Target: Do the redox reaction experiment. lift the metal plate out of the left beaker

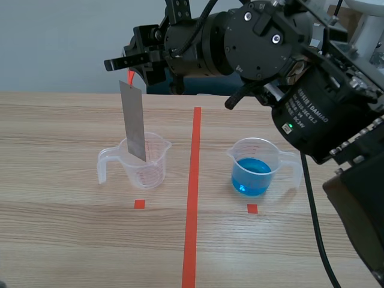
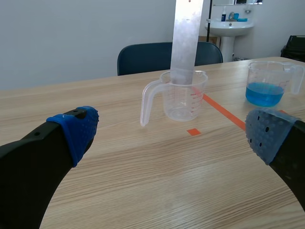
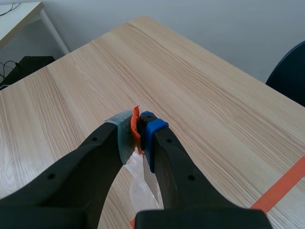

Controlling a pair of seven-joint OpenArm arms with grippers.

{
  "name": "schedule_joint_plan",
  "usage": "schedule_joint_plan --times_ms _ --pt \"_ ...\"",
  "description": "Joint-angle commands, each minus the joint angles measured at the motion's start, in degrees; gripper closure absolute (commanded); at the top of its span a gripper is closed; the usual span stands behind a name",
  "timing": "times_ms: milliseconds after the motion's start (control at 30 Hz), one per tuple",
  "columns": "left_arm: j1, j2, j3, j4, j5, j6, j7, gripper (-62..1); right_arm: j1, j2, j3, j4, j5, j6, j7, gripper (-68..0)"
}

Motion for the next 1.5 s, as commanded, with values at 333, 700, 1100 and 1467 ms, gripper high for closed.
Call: schedule_joint_plan --times_ms 333,700,1100,1467 --pt "0.0 0.1 -0.4 1.0 -0.3 0.1 -0.8 -62.3 4.0 4.1 -0.2 5.7 4.5 0.7 0.5 -0.4" --pt "0.0 0.1 -0.4 1.0 -0.3 0.1 -0.8 -62.3 7.0 6.1 -0.2 5.8 8.5 2.2 0.3 -0.4" --pt "0.0 0.1 -0.4 1.0 -0.3 0.1 -0.9 -62.3 7.0 6.5 -0.3 5.8 12.0 3.5 -1.2 -0.4" --pt "0.0 0.1 -0.4 1.0 -0.3 0.1 -0.9 -62.3 7.0 6.5 -0.2 5.8 14.7 3.5 -3.5 -0.4"
